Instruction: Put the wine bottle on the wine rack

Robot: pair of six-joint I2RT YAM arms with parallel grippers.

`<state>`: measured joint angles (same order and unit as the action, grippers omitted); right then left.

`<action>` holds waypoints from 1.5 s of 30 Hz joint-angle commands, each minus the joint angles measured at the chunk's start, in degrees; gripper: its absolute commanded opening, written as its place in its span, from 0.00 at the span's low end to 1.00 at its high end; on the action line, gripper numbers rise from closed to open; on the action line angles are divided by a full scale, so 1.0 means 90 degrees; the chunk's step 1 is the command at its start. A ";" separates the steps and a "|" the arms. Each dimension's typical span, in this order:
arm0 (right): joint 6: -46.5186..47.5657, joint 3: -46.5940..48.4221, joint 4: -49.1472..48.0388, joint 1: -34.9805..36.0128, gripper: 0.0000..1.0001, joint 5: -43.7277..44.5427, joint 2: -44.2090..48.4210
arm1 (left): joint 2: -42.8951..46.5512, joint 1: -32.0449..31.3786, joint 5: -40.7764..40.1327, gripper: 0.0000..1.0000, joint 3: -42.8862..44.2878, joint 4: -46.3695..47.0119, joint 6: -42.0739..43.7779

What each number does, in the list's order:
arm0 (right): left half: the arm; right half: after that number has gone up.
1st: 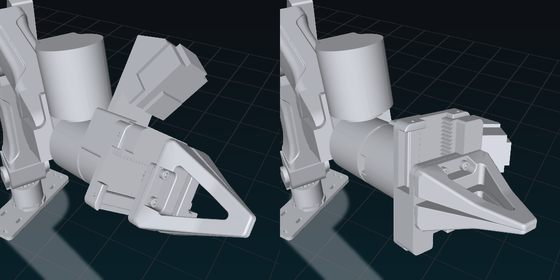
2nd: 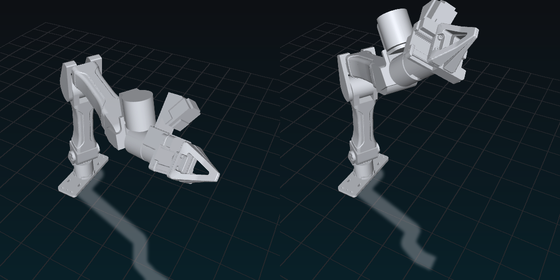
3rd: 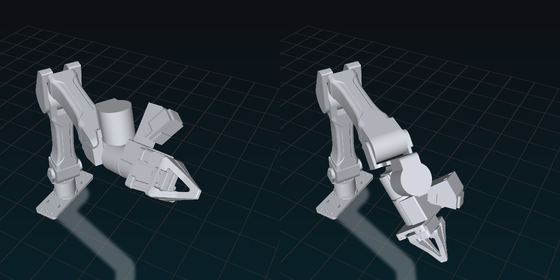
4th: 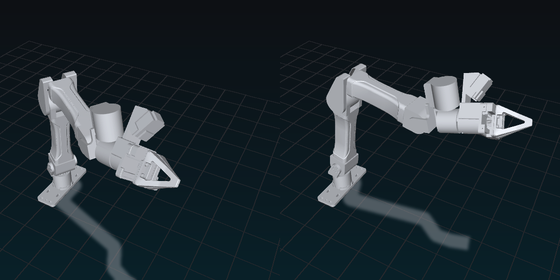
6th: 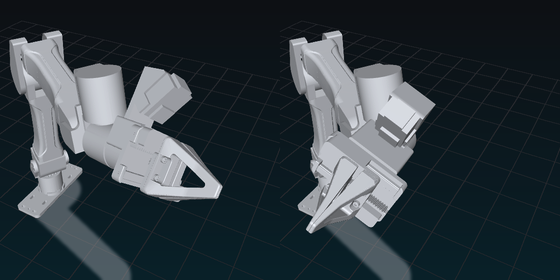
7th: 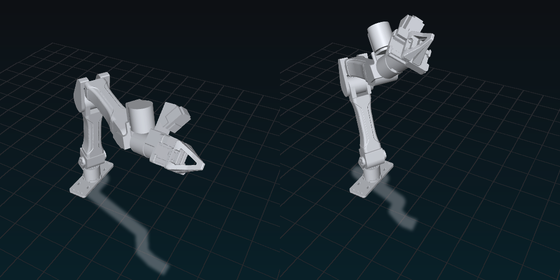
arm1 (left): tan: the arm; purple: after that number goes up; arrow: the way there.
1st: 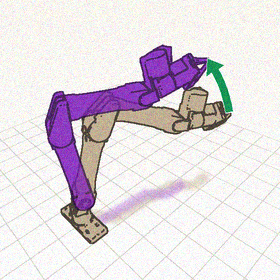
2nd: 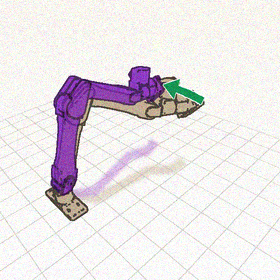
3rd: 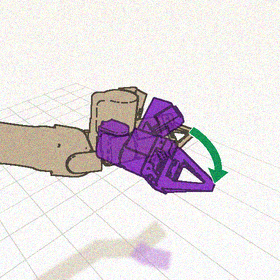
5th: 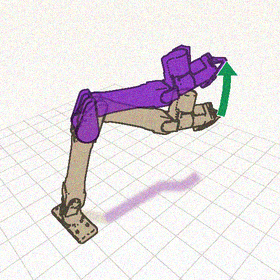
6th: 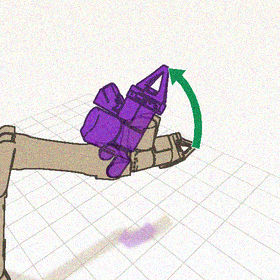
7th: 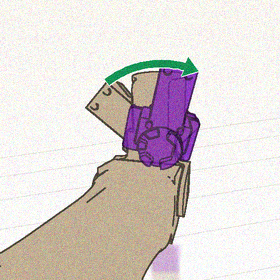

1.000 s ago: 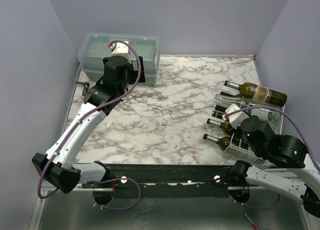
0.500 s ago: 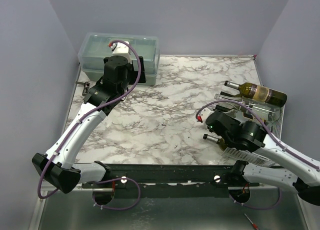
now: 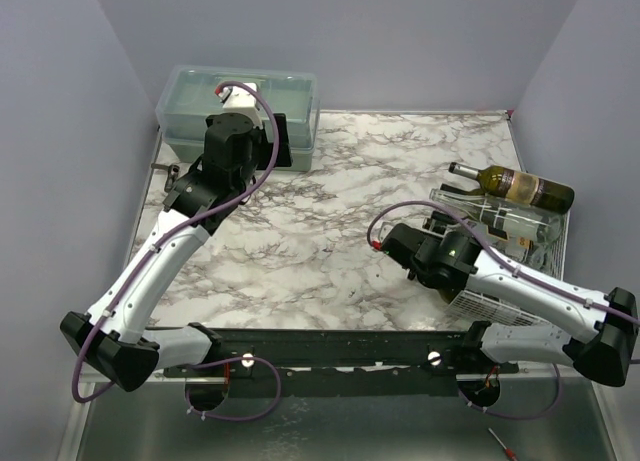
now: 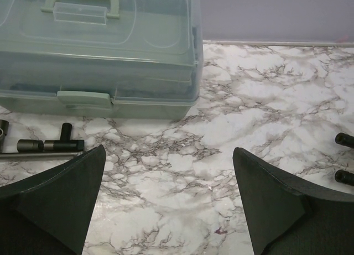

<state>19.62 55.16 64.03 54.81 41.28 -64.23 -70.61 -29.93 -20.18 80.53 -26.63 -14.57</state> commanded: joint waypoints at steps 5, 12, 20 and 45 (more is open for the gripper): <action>0.0116 -0.0554 0.1052 -0.0045 0.00 0.0147 -0.0478 | 0.0208 -0.0102 0.0021 0.99 -0.0022 0.0088 -0.0022; 0.0107 -0.0647 0.1006 -0.0025 0.00 0.0532 -0.0926 | 0.0253 -0.0102 0.0026 0.99 -0.0025 0.0083 -0.0022; -0.0009 -0.0797 0.1372 -0.0024 0.00 0.0438 -0.0928 | 0.0325 -0.0121 -0.0037 0.99 -0.0022 0.0081 0.0007; 0.0652 -0.1975 0.0500 -0.0025 0.39 0.0455 0.0501 | 0.0229 -0.0148 -0.0003 0.99 -0.0032 0.0093 -0.0015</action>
<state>23.70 38.30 67.59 55.29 47.57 -60.25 -68.73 -30.89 -20.21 80.53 -26.59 -14.55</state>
